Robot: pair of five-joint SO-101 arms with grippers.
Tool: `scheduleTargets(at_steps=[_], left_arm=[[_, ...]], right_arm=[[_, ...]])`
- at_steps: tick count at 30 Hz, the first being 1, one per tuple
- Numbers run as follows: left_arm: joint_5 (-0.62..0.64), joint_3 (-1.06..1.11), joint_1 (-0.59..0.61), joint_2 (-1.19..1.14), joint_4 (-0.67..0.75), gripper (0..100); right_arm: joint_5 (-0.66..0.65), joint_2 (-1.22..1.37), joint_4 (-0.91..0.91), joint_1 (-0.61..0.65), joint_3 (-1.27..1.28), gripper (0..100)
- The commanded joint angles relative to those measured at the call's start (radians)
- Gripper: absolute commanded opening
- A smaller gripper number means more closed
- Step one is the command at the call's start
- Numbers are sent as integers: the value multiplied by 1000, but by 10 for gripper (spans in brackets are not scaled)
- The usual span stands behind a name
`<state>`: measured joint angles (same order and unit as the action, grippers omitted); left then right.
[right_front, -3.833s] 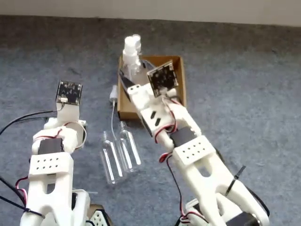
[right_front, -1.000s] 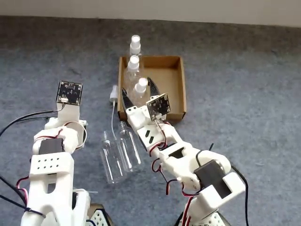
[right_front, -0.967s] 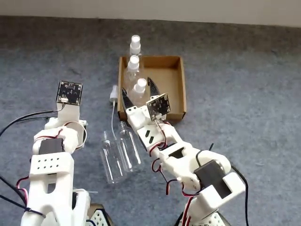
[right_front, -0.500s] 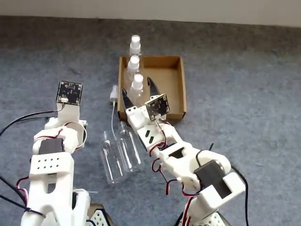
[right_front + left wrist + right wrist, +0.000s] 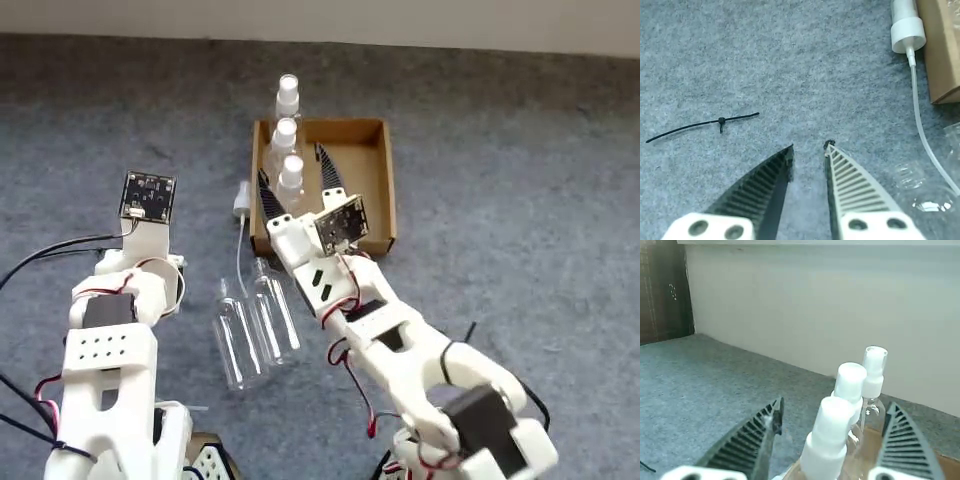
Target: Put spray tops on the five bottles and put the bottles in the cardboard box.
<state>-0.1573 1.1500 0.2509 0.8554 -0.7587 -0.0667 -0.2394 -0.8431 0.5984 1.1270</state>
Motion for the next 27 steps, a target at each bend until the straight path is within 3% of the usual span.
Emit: scheduleTargets(at_steps=[1,8,12,15,20,27], left_arm=[[2,-5,12,7,15,108],[2,-5,15,7,15,108],[2,-7,15,7,15,107],[2,-7,15,7,14,107],[2,-7,15,7,12,107],[2,-7,15,7,12,107]], right_arm=[[-11,-228,157,10,15,264],[-11,-657,745,24,113,263],[-9,-828,1230,124,82,263],[-3,-835,1463,203,-12,263],[123,-674,1610,259,-139,263],[330,-325,1629,265,-289,263]])
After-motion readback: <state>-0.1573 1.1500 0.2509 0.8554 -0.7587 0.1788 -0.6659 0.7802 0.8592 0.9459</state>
